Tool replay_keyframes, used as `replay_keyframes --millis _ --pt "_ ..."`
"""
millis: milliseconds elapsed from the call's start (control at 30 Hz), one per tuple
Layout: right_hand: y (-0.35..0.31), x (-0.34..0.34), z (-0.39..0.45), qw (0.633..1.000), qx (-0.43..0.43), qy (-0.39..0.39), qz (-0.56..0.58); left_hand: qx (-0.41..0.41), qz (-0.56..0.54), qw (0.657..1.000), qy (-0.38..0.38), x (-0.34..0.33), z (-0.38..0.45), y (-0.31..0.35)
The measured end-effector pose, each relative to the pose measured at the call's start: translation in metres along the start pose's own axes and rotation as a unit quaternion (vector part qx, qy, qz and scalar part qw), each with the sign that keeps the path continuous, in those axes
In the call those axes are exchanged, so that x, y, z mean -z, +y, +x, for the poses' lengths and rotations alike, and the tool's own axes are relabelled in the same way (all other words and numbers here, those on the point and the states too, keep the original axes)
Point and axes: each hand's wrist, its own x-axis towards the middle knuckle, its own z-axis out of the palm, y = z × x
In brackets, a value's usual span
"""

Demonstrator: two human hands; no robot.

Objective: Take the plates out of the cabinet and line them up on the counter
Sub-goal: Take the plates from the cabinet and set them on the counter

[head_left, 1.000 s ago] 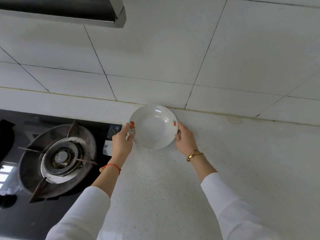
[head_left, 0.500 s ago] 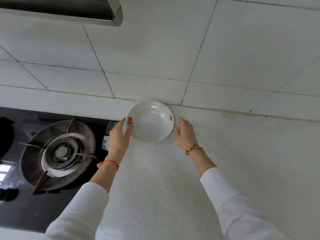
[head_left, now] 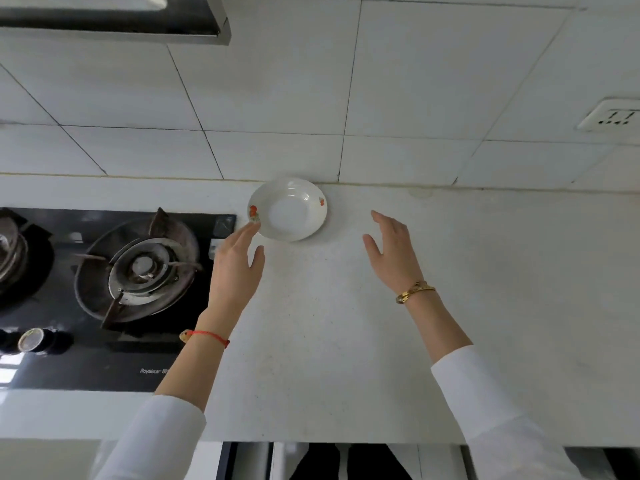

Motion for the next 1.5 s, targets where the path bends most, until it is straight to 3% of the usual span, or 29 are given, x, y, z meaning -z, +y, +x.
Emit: replay_keyframes --millis 333,600,1033,1267,1500 --pt "0.010 0.062 -0.127 0.999 0.028 0.026 -0.006 -0.034 -0.011 0.999 -0.015 0.025 -0.116 0.053" --pt "0.038 0.105 -0.234 0.999 0.052 0.012 0.009 -0.045 -0.021 0.999 0.019 0.020 -0.230 0.113" --pt "0.099 0.162 -0.408 0.998 0.059 -0.024 0.011 0.020 -0.050 0.998 0.018 0.004 -0.429 0.187" --pt "0.113 0.169 -0.457 0.999 0.035 -0.029 0.021 0.028 -0.054 0.998 -0.001 -0.005 -0.476 0.191" --pt "0.122 0.156 -0.466 0.999 0.017 -0.025 0.012 0.033 -0.046 0.998 -0.033 -0.026 -0.472 0.183"
